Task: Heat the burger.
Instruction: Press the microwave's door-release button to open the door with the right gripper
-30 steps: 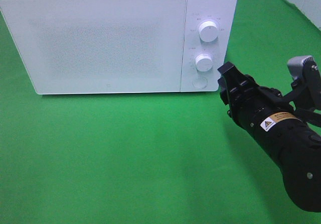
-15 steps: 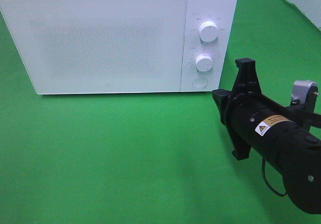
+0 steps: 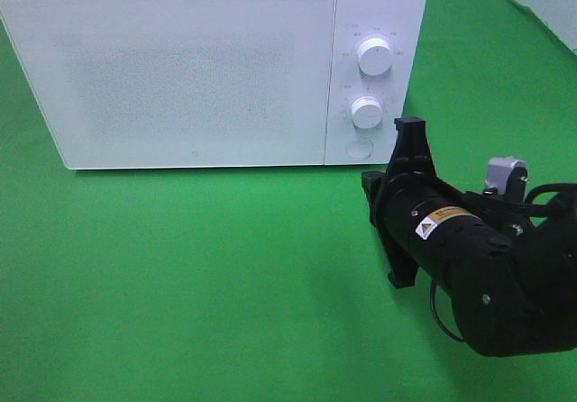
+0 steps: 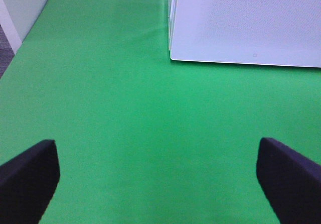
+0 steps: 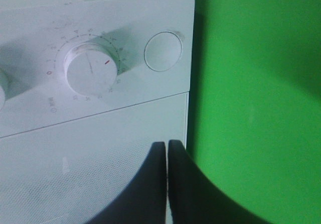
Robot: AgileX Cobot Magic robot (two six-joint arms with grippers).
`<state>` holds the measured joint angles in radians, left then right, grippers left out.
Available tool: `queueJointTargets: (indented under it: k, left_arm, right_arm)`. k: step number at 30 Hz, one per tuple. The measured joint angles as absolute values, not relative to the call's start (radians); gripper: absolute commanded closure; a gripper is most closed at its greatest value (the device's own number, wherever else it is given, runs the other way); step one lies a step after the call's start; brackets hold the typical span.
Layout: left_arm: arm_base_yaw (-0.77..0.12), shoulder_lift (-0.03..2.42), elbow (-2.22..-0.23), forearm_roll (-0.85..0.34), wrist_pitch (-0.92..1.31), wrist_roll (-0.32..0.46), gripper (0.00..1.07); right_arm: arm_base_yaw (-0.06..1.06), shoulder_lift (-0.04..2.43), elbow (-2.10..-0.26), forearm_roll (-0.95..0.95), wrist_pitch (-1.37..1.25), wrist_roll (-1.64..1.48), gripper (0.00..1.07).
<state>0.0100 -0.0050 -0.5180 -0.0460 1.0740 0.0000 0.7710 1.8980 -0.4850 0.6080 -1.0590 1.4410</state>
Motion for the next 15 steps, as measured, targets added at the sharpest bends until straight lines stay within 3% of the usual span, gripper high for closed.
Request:
queueJointTargets:
  k: [15]
  left_arm:
    - [0.010, -0.005, -0.518, -0.046, 1.074, 0.000, 0.07]
  right_arm:
    - [0.603, 2.029, -0.684, 0.491, -0.929, 1.466, 1.07]
